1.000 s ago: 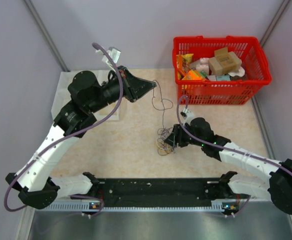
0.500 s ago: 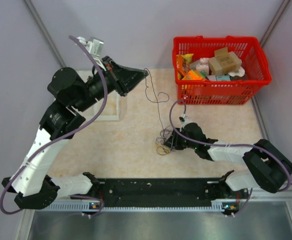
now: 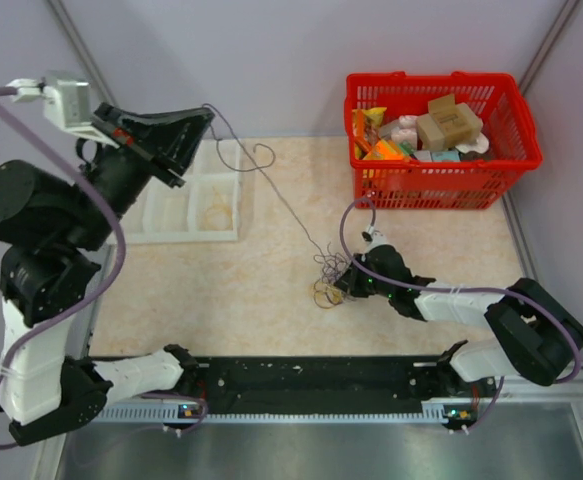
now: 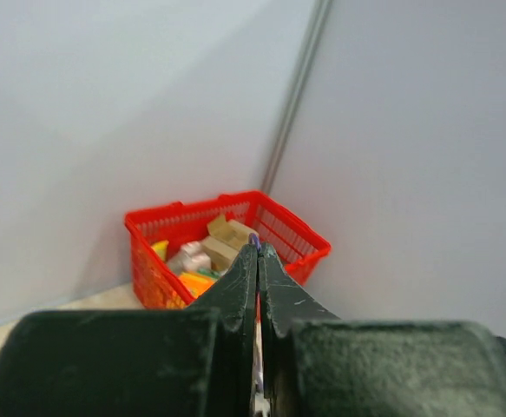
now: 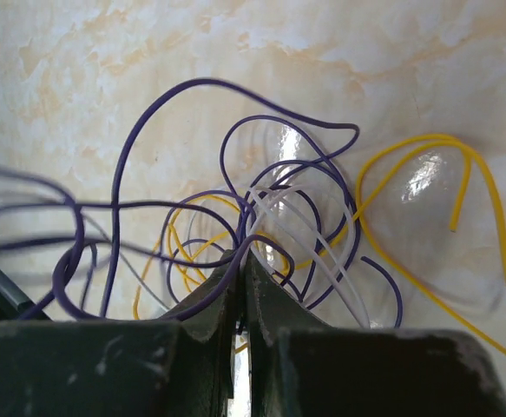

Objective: Untangle the cables

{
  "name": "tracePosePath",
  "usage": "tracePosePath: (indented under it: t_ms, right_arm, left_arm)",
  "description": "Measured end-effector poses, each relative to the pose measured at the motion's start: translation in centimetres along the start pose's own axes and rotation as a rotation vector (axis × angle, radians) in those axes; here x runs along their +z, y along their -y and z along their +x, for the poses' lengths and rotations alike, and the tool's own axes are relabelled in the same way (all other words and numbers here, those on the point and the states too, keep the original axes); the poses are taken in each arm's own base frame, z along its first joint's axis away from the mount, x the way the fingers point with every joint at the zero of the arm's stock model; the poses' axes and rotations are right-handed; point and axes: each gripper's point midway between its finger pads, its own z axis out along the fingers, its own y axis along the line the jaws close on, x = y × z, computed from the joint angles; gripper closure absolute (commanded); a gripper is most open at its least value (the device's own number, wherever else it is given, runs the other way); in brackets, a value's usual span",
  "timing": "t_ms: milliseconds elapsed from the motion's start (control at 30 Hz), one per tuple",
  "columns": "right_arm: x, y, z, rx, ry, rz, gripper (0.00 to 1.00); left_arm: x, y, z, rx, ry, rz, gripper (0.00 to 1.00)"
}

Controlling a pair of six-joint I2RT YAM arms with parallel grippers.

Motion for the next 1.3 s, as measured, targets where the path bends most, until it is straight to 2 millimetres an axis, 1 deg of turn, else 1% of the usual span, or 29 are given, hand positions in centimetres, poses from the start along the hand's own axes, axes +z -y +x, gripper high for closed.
tracePosePath:
  t_ms: [67, 200, 533, 667, 1100, 1200, 1300]
  right_arm:
    - [0.0, 0.2, 0.0, 0.004, 0.000, 0.008, 1.00]
    - [-0.1, 0.7, -0.2, 0.010, 0.001, 0.022, 1.00]
    - [-0.5, 1.9, -1.5, 0.037, 0.037, 0.061, 1.00]
    - [-0.5, 2.1, -1.6, 0.040, 0.038, 0.066, 1.00]
    - [-0.6, 2.5, -1.5, 0.043, 0.033, 0.080, 1.00]
    - [-0.6, 2.6, -1.5, 0.039, 0.029, 0.083, 1.00]
    - [-0.6, 2.6, -1.4, 0.037, 0.028, 0.084, 1.00]
  left_arm:
    - [-1.3, -0.4, -1.6, 0.031, 0.043, -0.033, 1.00]
    - [-3.4, -1.0, -3.9, 0.074, 0.104, -0.083, 1.00]
    - [-6.2, -2.4, -8.8, 0.188, 0.218, -0.203, 1.00]
    - [-8.0, -2.7, -11.0, 0.223, 0.274, -0.237, 1.00]
    - [-12.9, -2.4, -16.7, 0.301, 0.437, -0.295, 1.00]
    - [-13.7, -2.4, -17.4, 0.309, 0.459, -0.305, 1.00]
    - [-14.1, -2.4, -17.7, 0.306, 0.468, -0.307, 1.00]
